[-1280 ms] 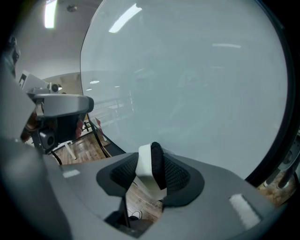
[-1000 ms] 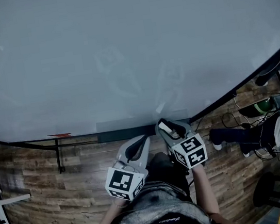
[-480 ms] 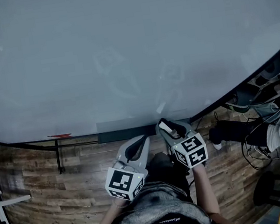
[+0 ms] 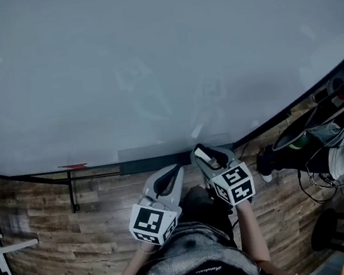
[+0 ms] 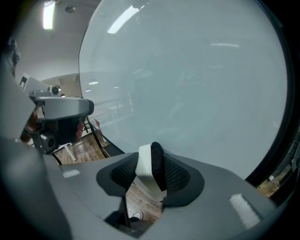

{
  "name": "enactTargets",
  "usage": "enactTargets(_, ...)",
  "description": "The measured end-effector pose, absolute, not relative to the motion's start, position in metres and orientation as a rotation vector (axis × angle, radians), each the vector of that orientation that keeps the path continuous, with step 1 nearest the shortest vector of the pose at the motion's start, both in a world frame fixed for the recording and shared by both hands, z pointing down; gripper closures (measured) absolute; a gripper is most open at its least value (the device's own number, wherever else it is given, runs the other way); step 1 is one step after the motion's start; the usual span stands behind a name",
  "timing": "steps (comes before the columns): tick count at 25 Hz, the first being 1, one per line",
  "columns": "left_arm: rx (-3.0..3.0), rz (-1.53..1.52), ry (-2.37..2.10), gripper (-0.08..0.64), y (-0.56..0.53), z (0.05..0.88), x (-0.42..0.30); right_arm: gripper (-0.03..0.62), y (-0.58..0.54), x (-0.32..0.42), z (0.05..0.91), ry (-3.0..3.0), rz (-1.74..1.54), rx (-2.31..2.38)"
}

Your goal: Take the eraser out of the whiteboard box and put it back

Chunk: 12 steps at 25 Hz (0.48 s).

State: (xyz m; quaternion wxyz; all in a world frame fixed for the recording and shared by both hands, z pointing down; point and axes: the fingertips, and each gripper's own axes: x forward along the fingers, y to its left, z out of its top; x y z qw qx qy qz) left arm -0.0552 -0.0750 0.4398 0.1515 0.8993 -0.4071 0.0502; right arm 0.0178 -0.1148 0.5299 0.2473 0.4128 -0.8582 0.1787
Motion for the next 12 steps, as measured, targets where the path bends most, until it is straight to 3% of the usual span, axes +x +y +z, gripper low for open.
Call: enactTargets(12, 2.589, 0.147, -1.163, 0.56, -0.0715, 0.4407, -0.0517, 0.426, -0.1137, 0.0166, 0.5312, -2.348, 0.478, 1.127)
